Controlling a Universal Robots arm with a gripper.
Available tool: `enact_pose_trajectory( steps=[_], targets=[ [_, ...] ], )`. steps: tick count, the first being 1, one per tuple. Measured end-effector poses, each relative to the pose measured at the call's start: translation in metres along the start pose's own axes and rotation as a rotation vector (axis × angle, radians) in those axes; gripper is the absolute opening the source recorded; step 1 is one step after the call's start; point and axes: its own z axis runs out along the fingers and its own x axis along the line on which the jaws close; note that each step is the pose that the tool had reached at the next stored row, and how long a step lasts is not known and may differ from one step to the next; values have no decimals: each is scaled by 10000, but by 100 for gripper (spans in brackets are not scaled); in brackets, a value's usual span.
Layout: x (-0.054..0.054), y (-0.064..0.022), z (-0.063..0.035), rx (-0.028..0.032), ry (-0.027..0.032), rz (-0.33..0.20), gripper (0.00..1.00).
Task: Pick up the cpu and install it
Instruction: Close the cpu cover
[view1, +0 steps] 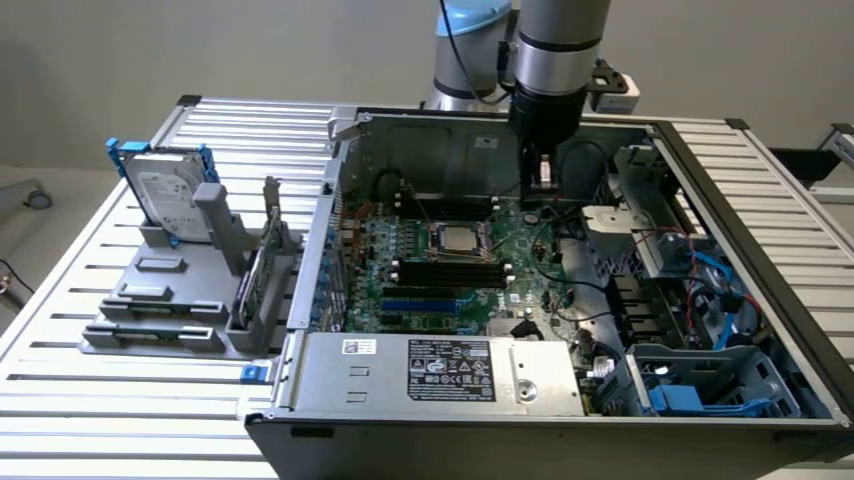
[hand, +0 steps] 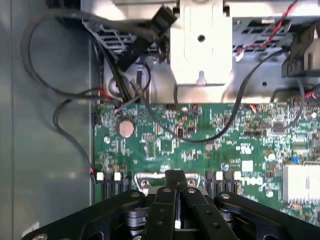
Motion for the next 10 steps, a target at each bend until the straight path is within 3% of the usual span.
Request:
enact_pose_trajectory(
  steps=[4,10],
  targets=[
    [1,72,11,0,0,-1,11],
    [-3,72,117,0,1,-1,11]
  ],
)
